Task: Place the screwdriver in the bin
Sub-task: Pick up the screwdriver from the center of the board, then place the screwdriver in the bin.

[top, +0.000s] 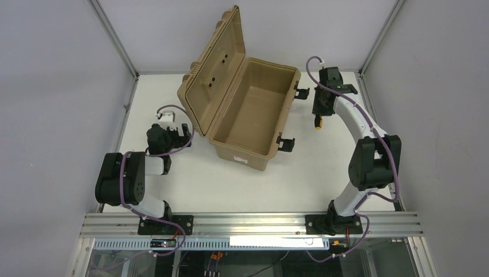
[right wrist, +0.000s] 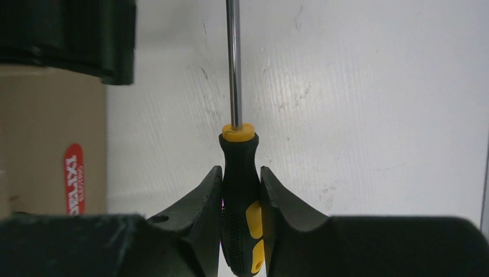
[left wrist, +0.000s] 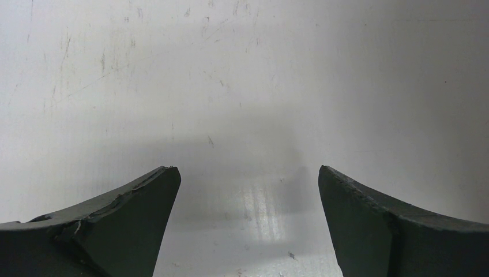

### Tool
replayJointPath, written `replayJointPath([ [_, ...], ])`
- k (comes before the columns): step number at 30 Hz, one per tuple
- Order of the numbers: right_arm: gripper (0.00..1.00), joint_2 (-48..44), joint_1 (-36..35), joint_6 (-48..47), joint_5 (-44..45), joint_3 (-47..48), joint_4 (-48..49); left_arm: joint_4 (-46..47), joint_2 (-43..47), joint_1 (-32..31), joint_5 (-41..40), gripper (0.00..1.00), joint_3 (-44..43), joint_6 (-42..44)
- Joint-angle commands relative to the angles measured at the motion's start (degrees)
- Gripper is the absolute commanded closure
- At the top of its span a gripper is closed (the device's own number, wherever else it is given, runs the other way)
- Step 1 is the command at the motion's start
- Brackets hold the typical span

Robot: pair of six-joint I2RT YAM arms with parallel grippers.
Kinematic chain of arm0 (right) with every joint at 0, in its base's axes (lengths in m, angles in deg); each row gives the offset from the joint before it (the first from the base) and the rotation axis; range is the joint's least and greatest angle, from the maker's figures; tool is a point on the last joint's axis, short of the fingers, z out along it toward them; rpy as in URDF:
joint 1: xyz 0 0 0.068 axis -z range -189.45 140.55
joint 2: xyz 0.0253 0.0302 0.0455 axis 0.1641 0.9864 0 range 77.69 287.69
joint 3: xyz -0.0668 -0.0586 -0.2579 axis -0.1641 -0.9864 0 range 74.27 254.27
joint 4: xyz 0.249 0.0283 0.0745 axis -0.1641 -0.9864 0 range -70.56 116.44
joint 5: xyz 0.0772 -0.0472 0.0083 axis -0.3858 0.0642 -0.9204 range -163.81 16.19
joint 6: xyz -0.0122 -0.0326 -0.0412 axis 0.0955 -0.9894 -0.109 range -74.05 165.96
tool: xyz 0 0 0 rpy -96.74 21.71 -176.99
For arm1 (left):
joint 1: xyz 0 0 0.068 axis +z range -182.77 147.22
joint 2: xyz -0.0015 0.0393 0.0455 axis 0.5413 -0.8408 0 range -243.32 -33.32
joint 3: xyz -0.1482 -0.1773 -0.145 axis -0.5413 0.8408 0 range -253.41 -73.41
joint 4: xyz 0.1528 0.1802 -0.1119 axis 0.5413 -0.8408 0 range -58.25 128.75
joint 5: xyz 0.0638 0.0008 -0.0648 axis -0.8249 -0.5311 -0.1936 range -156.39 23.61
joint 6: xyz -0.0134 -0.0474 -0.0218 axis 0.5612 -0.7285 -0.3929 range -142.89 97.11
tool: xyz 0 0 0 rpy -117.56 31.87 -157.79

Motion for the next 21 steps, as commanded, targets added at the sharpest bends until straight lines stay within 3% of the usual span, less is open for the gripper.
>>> replayJointPath([
  [1,0.91,-3.96,-0.16,0.72,4.59,8.7,-4.29,1.01,1.39,-0.55,-0.03,0.01,-0.12,-0.42],
  [10,0.91,-3.04,-0.16,-0.06,7.39,26.1,-12.23,0.99,1.29,-0.53,-0.08,0.01,-0.18,-0.44],
  [21,0.92,-0.44,-0.42,3.25,6.04,40.17,-18.9,0.95,1.44,-0.49,-0.07,0.01,-0.12,-0.41],
])
